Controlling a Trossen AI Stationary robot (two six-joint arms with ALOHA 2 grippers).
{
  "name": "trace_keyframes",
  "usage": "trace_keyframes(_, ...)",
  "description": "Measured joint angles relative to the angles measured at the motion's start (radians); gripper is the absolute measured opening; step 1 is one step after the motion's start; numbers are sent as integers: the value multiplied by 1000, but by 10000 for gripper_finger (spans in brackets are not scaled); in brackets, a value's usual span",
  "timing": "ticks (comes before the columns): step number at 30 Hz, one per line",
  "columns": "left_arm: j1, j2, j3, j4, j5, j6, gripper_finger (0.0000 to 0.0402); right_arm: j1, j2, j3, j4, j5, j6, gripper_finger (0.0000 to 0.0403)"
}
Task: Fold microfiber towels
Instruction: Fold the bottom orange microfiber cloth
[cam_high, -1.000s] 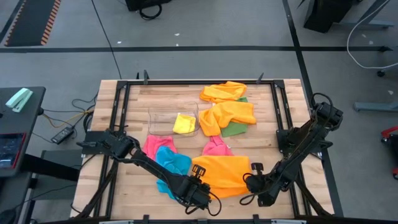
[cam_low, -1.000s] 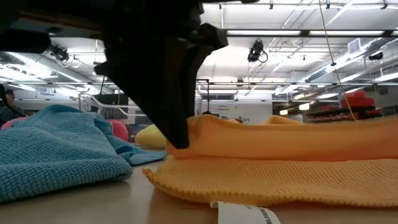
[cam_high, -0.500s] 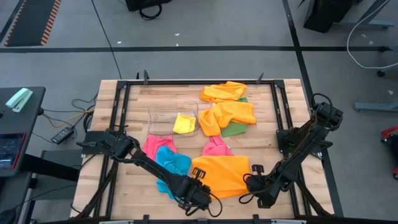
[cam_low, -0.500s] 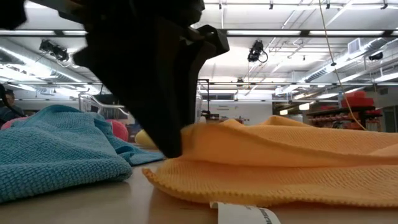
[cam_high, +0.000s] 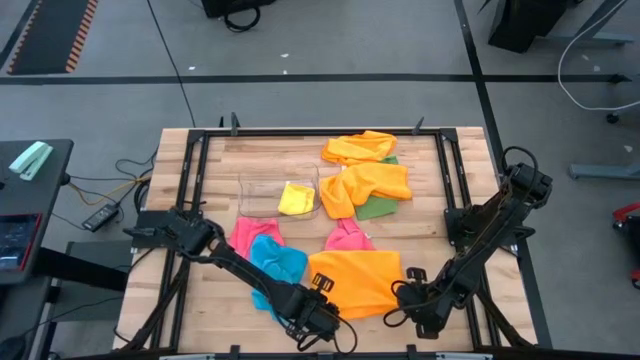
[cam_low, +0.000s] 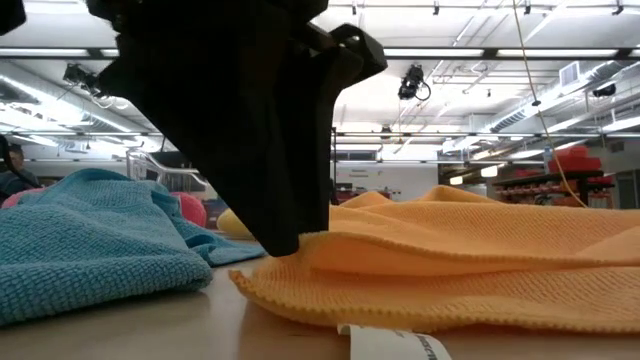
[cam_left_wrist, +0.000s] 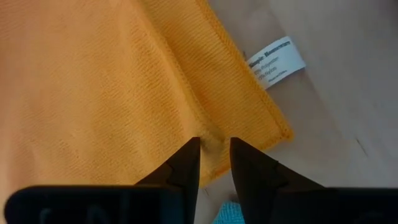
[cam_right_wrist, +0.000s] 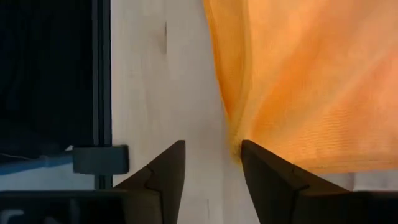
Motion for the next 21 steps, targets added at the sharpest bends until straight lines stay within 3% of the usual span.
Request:
trace_keyframes(13, 2, 4, -66, 69, -17, 47, 72, 0, 0, 2, -8, 57, -37, 163)
trace_keyframes(21, 1, 0, -66, 65, -44, 53, 18, -1, 0, 2, -8, 70, -42, 163)
